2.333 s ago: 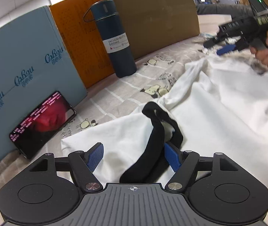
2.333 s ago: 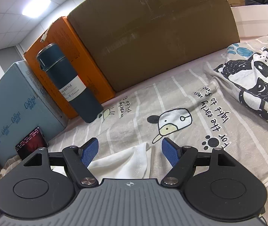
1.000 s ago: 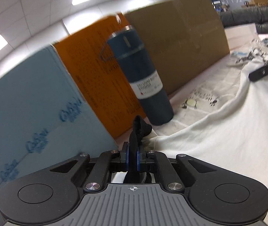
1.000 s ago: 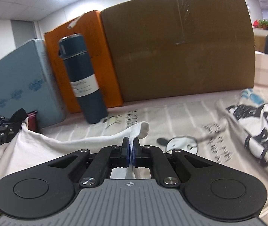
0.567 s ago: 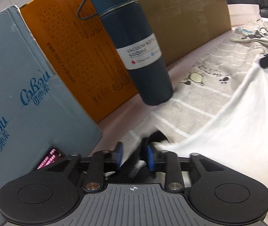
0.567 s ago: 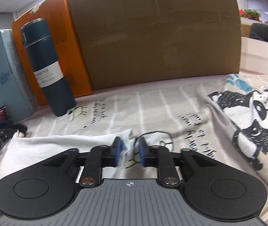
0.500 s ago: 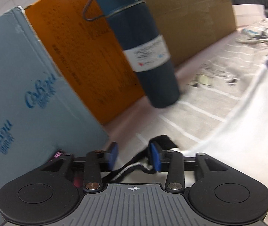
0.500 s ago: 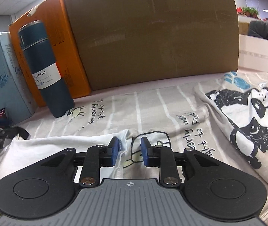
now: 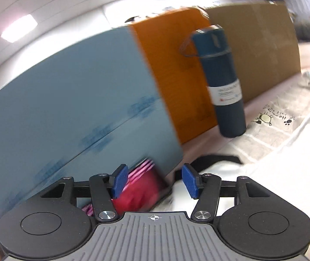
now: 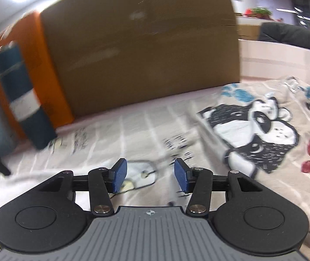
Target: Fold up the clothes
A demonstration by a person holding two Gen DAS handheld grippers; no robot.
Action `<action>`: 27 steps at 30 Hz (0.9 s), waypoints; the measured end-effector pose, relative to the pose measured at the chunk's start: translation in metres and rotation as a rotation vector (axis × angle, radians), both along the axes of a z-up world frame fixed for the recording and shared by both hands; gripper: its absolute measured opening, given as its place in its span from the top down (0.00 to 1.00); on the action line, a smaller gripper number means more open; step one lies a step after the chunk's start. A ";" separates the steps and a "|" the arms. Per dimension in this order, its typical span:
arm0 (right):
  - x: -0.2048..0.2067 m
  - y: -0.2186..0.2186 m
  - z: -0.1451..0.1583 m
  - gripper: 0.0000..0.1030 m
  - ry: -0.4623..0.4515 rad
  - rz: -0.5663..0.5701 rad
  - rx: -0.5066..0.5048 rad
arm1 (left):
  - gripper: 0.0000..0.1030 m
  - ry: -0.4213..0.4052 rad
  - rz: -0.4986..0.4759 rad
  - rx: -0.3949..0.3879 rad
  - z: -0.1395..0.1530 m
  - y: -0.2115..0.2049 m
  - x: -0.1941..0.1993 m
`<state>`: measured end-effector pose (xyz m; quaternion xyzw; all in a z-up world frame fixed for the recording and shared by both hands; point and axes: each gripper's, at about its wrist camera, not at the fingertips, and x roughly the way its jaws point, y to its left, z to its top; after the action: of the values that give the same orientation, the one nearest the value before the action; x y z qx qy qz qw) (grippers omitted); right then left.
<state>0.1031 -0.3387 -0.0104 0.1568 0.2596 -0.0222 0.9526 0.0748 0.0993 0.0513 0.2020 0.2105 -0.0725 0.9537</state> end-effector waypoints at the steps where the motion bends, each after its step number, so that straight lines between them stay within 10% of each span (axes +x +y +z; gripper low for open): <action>1: -0.003 -0.005 0.001 0.55 -0.015 -0.004 0.034 | 0.46 0.002 0.026 -0.028 0.001 0.012 -0.015; 8: -0.035 -0.004 0.035 0.43 -0.153 0.068 0.117 | 0.28 0.151 0.067 -0.259 -0.018 0.074 -0.081; 14: -0.088 0.012 0.061 0.34 -0.224 0.137 0.133 | 0.45 0.343 0.127 -0.427 -0.064 0.092 -0.063; 18: -0.132 0.015 0.063 0.33 -0.232 0.146 0.076 | 0.73 0.277 0.168 -0.392 -0.072 0.091 -0.067; 24: -0.194 0.004 0.051 0.32 -0.193 0.081 0.052 | 0.69 0.181 0.223 -0.296 -0.069 0.086 -0.080; 27: -0.219 0.003 0.038 0.32 -0.156 0.069 0.054 | 0.50 0.071 0.244 -0.200 -0.053 0.071 -0.095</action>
<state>-0.1156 -0.3353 0.0274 0.1748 0.1901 0.0298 0.9656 -0.0197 0.1700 -0.0013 0.0764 0.2588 0.0164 0.9628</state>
